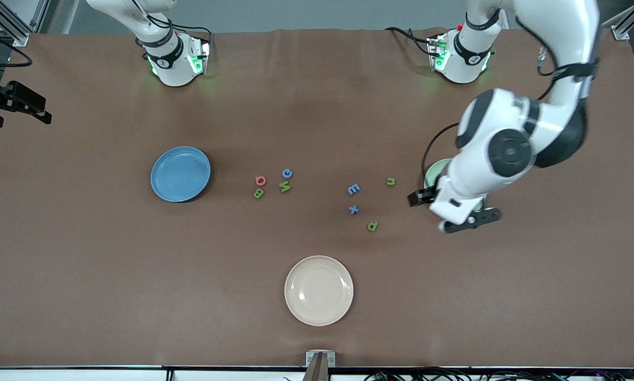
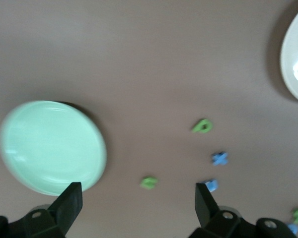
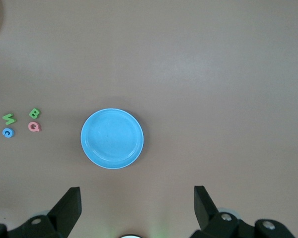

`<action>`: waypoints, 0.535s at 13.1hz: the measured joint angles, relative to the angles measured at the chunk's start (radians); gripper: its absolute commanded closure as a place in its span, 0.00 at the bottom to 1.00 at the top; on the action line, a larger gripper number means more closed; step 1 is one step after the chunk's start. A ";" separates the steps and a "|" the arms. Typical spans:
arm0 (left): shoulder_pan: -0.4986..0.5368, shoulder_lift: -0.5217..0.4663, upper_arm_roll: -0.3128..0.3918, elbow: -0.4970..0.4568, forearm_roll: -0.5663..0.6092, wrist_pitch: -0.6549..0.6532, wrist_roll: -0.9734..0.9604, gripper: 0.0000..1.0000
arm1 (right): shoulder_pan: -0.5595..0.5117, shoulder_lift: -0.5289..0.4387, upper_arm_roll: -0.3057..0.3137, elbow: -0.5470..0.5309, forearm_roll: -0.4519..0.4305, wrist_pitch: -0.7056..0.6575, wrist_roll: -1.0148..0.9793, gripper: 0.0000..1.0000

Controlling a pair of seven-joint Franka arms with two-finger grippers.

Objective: Sort uppercase to blue plate, lowercase to green plate
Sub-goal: 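Grasp the green p with the left gripper while the right gripper reaches out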

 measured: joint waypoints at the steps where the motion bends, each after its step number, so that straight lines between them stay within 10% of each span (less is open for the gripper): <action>1: -0.035 0.046 0.001 -0.001 0.013 0.080 -0.080 0.00 | 0.000 0.000 0.000 0.000 0.008 0.006 0.000 0.00; 7: -0.092 0.260 0.003 0.003 0.084 0.322 -0.321 0.00 | -0.001 0.000 -0.003 -0.001 0.029 0.010 0.001 0.00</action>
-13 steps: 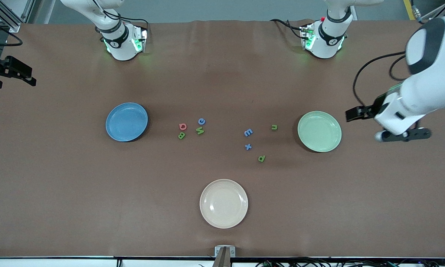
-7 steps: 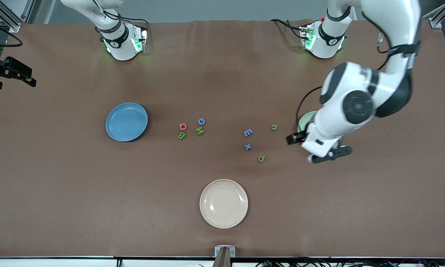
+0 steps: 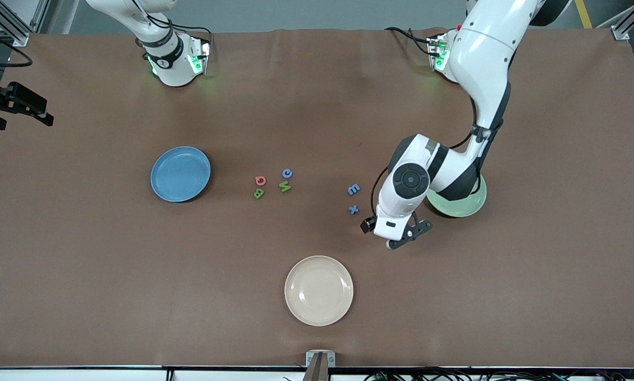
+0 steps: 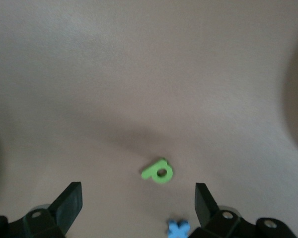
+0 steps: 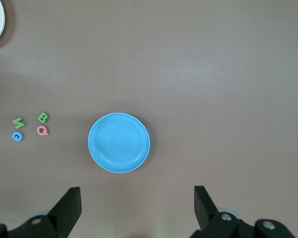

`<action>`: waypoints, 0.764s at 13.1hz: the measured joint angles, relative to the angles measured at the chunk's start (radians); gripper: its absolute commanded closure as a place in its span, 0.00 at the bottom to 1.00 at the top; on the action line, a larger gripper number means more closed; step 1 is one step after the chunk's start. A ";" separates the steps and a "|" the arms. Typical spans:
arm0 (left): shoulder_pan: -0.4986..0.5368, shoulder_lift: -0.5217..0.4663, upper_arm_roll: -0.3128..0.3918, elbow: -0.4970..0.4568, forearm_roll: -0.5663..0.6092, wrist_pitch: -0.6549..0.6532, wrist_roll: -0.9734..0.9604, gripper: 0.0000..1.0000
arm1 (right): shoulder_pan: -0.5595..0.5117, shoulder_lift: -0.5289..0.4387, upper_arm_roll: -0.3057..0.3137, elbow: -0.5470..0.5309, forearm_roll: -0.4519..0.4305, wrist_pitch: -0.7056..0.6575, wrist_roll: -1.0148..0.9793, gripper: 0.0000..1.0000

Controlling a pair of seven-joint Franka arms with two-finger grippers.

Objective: Sort uppercase to blue plate, lowercase to green plate
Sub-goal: 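Grasp the green p with the left gripper while the right gripper reaches out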

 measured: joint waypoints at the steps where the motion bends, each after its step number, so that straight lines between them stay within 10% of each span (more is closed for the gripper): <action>1: 0.000 0.014 0.001 0.002 0.001 0.025 -0.012 0.01 | -0.001 0.000 -0.001 0.000 0.000 -0.003 0.000 0.00; 3: -0.001 0.026 0.001 0.005 0.003 0.038 -0.040 0.21 | -0.002 0.000 -0.003 0.000 0.000 -0.022 0.000 0.00; 10: -0.008 0.069 0.001 0.005 0.009 0.100 -0.067 0.22 | -0.025 0.039 -0.008 0.008 0.000 -0.011 0.000 0.00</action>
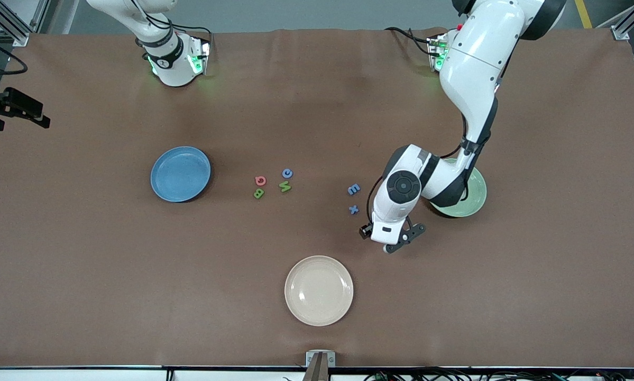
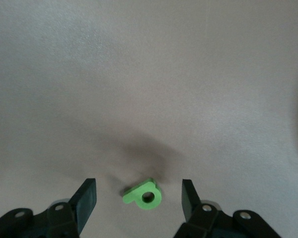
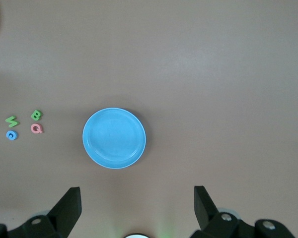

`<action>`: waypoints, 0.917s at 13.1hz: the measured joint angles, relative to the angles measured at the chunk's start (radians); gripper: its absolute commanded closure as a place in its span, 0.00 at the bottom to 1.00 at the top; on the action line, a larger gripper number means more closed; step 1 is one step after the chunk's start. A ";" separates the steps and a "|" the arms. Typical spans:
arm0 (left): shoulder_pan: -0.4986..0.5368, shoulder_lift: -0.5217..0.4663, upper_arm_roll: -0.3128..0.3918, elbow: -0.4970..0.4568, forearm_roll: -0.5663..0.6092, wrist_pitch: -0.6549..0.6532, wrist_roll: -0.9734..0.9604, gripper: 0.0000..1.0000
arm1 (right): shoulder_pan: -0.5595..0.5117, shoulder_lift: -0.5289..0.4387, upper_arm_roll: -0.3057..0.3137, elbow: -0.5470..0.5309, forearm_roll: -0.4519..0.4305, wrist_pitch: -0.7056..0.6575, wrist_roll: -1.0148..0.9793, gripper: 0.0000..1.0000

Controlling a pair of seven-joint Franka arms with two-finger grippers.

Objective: Sort uppercase to blue plate, lowercase to green plate
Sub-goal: 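Grasp the green p with the left gripper while the right gripper reaches out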

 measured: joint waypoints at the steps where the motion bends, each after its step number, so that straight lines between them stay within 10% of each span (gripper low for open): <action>1: -0.001 0.005 0.000 0.000 0.000 0.006 -0.001 0.22 | 0.000 0.016 0.000 0.003 0.000 0.008 0.000 0.00; 12: -0.022 0.019 -0.001 0.005 0.000 0.009 -0.022 0.22 | 0.056 0.236 0.016 0.037 0.064 0.042 0.283 0.00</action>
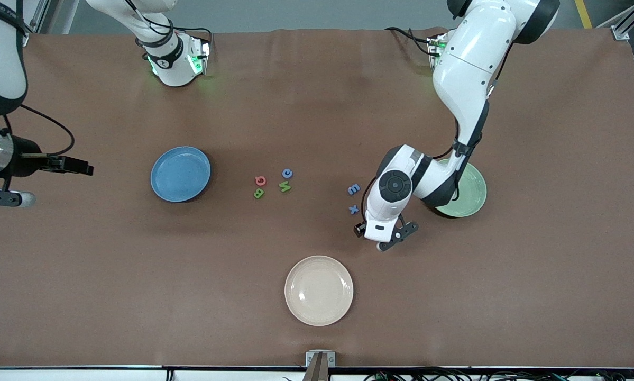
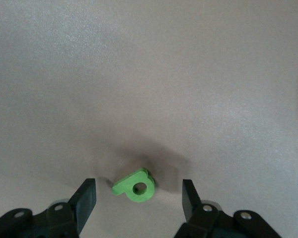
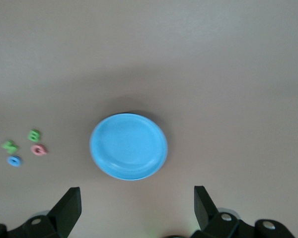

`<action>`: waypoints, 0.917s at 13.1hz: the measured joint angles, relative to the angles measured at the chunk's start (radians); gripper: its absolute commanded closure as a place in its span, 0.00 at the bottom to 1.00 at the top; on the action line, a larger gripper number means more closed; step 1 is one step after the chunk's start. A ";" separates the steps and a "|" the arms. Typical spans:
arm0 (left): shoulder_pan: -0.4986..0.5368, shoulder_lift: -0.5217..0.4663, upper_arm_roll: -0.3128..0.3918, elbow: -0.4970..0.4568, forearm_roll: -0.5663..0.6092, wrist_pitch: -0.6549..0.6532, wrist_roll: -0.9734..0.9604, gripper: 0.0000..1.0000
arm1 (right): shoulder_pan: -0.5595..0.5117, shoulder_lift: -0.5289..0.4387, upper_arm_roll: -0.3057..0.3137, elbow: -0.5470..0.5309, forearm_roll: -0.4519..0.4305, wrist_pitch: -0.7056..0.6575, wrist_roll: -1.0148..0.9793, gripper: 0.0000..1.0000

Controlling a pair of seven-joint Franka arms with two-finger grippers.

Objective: Sort uppercase to blue plate, lowercase to green plate
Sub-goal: 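Grasp the green p with the left gripper while the right gripper reaches out, then carry the p over the green plate while the right gripper grasps pink G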

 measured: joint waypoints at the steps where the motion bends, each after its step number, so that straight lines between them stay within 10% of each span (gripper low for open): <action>1: 0.000 0.000 0.000 0.000 0.000 0.000 0.000 0.22 | 0.038 0.000 0.003 0.002 0.009 0.000 0.078 0.00; 12: 0.000 0.013 0.001 0.007 0.000 0.000 -0.020 0.60 | 0.207 -0.074 0.008 -0.210 0.043 0.180 0.500 0.00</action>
